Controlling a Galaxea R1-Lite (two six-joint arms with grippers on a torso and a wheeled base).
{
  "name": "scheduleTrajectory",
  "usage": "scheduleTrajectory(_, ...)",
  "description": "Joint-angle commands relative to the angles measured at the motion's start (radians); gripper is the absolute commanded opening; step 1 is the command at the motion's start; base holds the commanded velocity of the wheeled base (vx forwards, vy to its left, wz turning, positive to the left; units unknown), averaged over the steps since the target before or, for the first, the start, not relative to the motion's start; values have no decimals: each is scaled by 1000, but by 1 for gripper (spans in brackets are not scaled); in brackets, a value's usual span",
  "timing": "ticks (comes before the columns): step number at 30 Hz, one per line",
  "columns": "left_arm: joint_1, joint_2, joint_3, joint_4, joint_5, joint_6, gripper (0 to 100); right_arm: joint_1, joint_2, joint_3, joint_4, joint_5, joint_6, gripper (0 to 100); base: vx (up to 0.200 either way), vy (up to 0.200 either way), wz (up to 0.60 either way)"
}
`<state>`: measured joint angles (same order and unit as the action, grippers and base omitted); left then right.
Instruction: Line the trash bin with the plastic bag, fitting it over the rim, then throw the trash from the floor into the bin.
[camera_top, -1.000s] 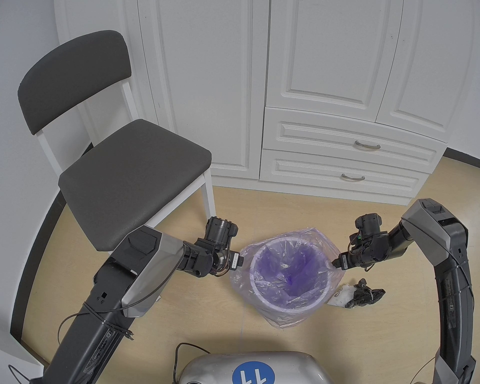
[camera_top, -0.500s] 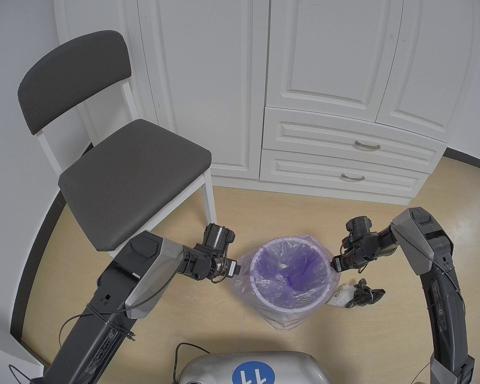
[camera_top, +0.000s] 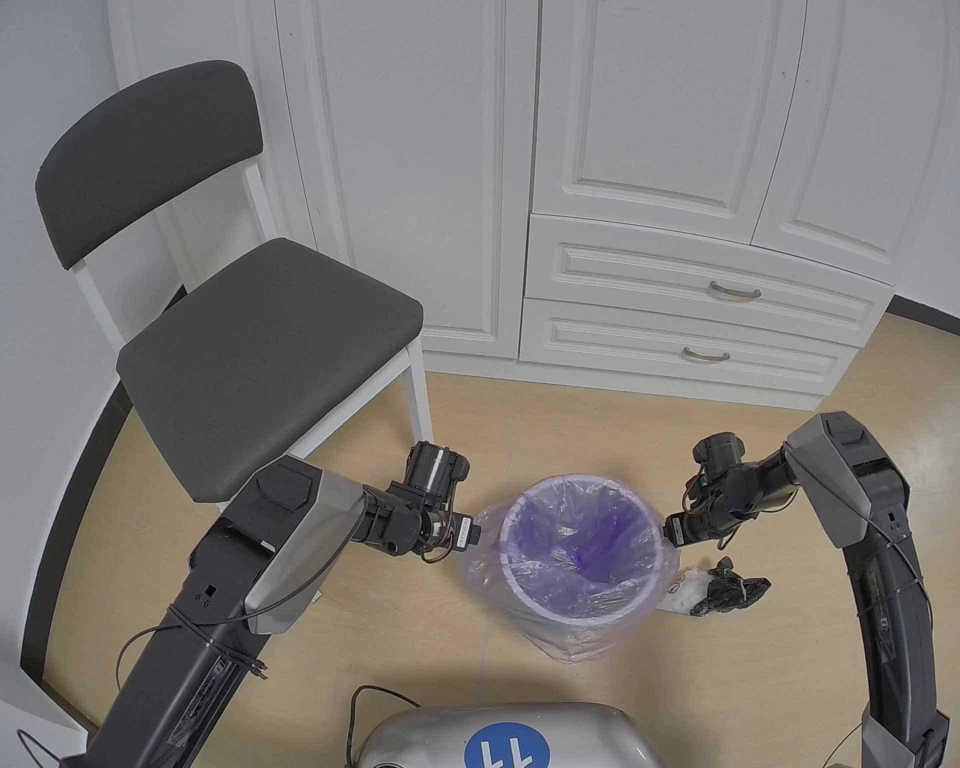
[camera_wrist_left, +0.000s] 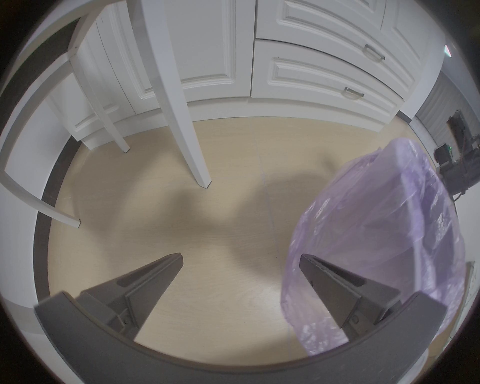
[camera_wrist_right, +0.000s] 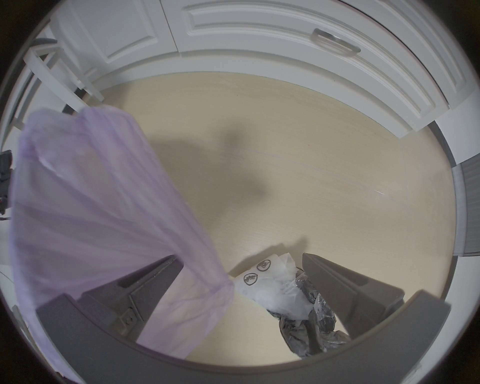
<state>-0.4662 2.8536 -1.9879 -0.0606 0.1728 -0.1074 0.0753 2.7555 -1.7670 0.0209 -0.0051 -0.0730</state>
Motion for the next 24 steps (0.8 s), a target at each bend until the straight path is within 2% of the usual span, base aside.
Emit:
scheduleTrajectory(1,-29,-96,63,1,1,-29,100,-5,-165,127,-32,79,4,100,0,0,0)
scheduleTrajectory(2,-34,-143,124,-7,2,-29,100,-8,-226,184,-42,105,-4,100,0,0,0)
scheduleTrajectory(7,-35,-273,290,-36,-22,-29,100,-22,-355,305,-98,140,-71,100,0,0,0)
scheduleTrajectory(12,-32,-347,405,-134,-68,-29,100,-25,-386,351,-145,143,-82,100,-40,0,0)
scheduleTrajectory(20,-28,-349,477,-277,-64,-28,100,-17,-389,359,-145,142,-83,100,-200,0,0)
scheduleTrajectory(24,-34,-350,532,-395,-64,-24,100,-15,-402,373,-145,142,-88,100,0,0,0)
